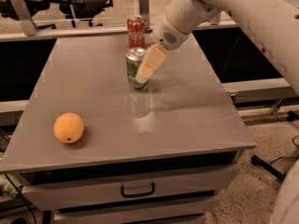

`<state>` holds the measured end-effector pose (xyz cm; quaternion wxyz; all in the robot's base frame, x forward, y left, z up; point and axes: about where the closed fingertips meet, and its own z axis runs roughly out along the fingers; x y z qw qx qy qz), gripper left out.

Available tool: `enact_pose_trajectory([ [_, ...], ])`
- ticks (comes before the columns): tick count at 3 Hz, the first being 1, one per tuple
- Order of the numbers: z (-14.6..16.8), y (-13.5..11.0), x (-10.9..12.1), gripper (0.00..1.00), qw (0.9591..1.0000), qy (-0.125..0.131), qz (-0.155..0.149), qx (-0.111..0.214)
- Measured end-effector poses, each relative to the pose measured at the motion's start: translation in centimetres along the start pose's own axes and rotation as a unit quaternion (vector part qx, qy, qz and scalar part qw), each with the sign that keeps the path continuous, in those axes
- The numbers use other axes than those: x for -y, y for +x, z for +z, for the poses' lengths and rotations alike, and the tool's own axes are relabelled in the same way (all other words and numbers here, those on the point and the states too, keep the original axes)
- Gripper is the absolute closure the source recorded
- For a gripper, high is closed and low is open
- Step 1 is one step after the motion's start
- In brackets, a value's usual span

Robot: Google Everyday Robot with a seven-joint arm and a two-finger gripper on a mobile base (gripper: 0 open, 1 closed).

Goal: Move green can near coke can

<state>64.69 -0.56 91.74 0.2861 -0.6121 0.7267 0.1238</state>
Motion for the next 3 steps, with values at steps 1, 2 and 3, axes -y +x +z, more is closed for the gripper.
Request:
enact_pose_trajectory([
  [1, 0.8, -0.9, 0.3, 0.0, 0.9999, -0.007, 0.003, 0.007],
  [2, 1.5, -1.6, 0.3, 0.15, 0.9998, -0.015, 0.002, 0.012],
  [3, 1.9, -2.3, 0.1, 0.39, 0.9996, -0.021, -0.003, 0.017],
])
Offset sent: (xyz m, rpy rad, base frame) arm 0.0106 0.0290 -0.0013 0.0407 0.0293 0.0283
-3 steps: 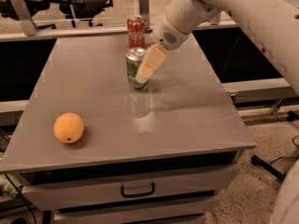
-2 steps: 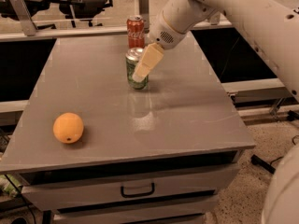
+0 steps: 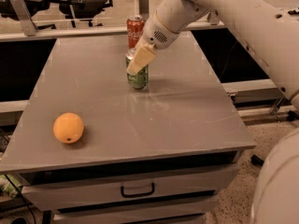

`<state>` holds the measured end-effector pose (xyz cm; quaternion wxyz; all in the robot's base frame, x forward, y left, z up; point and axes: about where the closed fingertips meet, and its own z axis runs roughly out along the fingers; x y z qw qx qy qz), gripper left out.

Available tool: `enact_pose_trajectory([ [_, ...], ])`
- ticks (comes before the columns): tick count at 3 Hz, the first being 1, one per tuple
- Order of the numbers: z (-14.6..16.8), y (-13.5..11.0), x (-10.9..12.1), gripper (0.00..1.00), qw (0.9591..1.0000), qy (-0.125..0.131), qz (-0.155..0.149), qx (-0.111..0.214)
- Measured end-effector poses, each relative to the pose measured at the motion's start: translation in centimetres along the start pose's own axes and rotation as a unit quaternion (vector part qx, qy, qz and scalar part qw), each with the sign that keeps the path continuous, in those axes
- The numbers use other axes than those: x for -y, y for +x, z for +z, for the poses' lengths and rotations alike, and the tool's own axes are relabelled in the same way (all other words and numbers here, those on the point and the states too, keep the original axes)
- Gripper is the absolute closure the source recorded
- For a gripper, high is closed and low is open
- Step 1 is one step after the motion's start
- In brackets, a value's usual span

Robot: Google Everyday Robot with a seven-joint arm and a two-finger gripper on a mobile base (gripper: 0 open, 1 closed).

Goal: Move green can near coke can

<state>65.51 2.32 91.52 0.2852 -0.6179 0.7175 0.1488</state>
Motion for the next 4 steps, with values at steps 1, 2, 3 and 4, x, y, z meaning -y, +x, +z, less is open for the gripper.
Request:
enact_pose_trajectory([
  [1, -0.2, -0.7, 0.1, 0.7, 1.0, 0.001, -0.007, 0.005],
  [2, -1.5, -0.3, 2.1, 0.93, 0.9999, 0.016, 0.003, 0.001],
  [3, -3.1, 1.5, 5.6, 1.0, 0.9988, 0.035, 0.034, -0.002],
  [4, -4.5, 2.9, 9.4, 1.0, 0.9961, 0.061, 0.063, 0.011],
])
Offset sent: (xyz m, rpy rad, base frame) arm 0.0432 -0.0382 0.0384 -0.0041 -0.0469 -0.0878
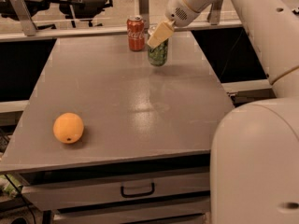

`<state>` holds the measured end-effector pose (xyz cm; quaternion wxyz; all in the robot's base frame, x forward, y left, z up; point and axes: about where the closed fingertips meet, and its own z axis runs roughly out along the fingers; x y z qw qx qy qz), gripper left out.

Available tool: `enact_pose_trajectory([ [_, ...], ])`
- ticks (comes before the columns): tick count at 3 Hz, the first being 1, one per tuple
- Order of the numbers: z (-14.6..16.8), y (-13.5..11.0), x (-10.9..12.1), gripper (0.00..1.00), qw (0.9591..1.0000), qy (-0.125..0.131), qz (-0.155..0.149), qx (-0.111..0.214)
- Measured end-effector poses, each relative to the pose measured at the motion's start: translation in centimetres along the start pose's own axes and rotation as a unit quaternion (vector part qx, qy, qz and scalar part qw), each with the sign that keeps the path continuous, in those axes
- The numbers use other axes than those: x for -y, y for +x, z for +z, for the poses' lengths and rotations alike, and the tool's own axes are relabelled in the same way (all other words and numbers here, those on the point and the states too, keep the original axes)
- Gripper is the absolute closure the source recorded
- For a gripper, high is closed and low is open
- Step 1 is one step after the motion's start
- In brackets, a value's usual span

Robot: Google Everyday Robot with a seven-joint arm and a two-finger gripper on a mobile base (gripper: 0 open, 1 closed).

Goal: Move green can near coke can

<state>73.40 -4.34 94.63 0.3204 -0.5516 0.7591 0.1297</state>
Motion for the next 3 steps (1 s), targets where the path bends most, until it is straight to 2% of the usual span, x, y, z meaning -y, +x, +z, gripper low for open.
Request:
enact_pose_trajectory([
  [1, -0.4, -0.4, 2.5, 1.0, 0.9996, 0.017, 0.016, 0.018],
  [3, 1.2, -2.1, 4.0, 1.0, 0.9992, 0.019, 0.03, 0.019],
])
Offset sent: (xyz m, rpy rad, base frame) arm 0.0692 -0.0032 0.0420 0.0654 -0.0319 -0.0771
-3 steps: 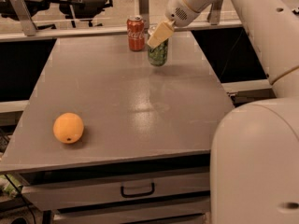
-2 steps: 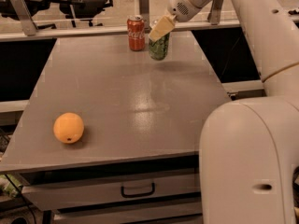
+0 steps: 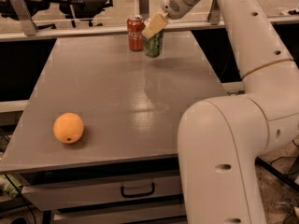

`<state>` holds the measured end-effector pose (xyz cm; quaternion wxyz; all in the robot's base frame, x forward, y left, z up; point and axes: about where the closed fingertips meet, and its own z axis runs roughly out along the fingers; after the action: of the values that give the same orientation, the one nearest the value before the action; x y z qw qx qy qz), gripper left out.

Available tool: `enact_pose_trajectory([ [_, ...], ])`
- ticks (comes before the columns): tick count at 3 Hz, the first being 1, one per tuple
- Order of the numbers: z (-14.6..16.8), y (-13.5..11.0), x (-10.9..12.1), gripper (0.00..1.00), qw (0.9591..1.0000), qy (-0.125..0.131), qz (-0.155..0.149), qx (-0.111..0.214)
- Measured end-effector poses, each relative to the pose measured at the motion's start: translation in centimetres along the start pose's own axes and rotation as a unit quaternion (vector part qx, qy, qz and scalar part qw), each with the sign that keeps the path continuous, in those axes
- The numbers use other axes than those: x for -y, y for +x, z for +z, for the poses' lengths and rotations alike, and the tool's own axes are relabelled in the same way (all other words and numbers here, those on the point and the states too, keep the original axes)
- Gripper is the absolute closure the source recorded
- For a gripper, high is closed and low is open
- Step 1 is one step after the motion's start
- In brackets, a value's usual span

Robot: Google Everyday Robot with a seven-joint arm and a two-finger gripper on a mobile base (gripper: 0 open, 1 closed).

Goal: Move green can near coke can

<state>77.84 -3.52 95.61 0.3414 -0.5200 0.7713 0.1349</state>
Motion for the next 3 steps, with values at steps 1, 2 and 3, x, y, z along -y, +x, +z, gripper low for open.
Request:
enact_pose_trajectory([
  [1, 1.5, 0.2, 0.2, 1.0, 0.9999, -0.009, 0.01, -0.003],
  [2, 2.8, 0.7, 0.5, 1.0, 0.9996, -0.015, 0.022, -0.003],
  [3, 3.6, 1.1, 1.0, 0.86, 0.9992, -0.013, 0.037, -0.002],
])
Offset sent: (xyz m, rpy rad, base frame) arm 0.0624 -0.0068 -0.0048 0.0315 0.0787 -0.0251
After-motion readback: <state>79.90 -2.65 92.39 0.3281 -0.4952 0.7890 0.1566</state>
